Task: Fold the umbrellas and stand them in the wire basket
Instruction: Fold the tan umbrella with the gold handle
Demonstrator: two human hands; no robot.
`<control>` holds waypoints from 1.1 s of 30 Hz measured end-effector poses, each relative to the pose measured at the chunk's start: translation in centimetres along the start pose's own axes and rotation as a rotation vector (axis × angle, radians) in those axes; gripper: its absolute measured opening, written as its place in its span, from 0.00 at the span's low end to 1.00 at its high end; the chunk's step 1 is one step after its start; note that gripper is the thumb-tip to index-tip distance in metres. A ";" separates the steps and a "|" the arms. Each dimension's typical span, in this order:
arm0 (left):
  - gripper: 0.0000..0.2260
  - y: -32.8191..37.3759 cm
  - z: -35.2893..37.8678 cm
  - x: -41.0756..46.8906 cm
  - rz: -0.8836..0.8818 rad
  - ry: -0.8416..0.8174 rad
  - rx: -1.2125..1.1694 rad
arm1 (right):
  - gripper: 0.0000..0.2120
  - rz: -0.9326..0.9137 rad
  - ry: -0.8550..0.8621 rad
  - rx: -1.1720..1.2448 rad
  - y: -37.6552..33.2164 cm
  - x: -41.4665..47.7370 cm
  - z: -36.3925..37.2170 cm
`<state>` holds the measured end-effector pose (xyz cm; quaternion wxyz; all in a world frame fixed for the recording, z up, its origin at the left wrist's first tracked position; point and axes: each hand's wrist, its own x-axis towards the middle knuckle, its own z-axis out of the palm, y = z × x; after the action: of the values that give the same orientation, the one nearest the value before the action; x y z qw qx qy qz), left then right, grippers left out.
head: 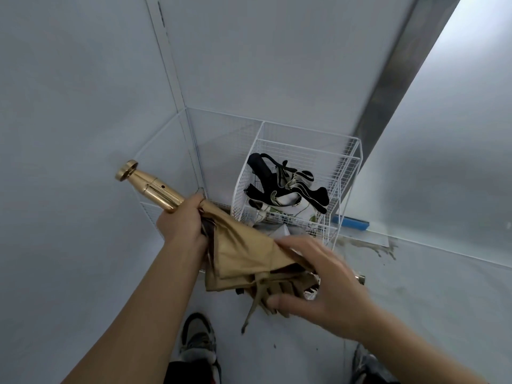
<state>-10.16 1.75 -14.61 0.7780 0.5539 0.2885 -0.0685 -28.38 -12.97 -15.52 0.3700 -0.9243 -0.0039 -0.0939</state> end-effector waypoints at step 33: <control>0.14 -1.0 0.0 -1.6 -0.194 -0.573 0.087 | 0.11 0.254 0.366 0.165 0.5 1.5 -2.1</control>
<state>-11.87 1.02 -14.60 0.7932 0.5145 0.1057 -0.3081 -27.17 -14.86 -14.12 0.4479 -0.8514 0.1720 -0.2119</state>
